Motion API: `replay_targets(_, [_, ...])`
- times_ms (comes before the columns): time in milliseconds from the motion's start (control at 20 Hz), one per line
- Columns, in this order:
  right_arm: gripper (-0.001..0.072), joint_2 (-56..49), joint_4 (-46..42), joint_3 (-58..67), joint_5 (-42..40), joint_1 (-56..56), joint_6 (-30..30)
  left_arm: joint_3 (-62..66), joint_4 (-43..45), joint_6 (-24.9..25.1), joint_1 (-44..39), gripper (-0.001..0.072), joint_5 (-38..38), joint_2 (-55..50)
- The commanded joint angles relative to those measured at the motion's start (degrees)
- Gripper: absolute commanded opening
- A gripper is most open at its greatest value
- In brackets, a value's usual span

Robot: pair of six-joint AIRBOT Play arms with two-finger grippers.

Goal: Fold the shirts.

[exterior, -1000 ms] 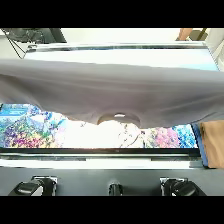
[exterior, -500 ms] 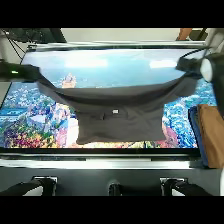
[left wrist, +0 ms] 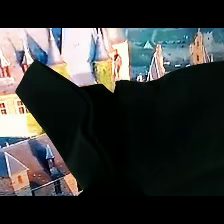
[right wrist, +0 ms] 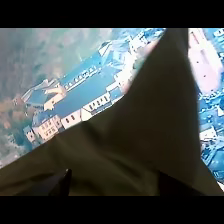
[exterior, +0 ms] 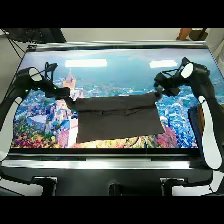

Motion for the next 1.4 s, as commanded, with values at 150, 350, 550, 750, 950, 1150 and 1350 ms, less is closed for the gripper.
replay_targets(150, [0.0622, 4.96, 7.43, -0.02, 21.33, -0.31, -18.93, 0.11, -0.85, 2.25, 0.02, 0.0029, -0.76, -2.19])
replay_targets(350, [0.0623, 11.56, 13.79, -14.21, 26.21, 6.47, -22.32, 0.11, -0.85, 2.23, 0.02, 0.0029, -1.60, -2.19])
replay_targets(550, [0.0623, 14.29, 23.87, -39.32, 9.86, 14.21, -19.26, 0.11, -0.92, 2.23, 0.02, 0.0029, -3.48, -2.19])
replay_targets(750, [0.0621, 14.08, 33.22, -46.80, -4.35, 14.32, -19.61, 0.11, -0.94, 2.23, 0.00, 0.0029, -4.83, -2.16])
replay_targets(950, [0.0620, 12.85, 35.87, -46.77, -11.58, 14.34, -18.38, 0.11, -0.94, 2.23, -0.09, 0.0028, -4.81, -2.19])
replay_targets(1150, [0.0595, 8.76, 36.17, -46.77, -11.15, 14.34, -16.33, 0.11, -3.19, 2.23, -0.09, 0.0028, -4.83, -2.16])
replay_targets(1350, [0.0391, 8.41, 36.26, -46.71, -13.05, 14.32, -16.41, 0.11, -6.51, 2.21, -0.09, 0.0029, -4.94, -2.12])
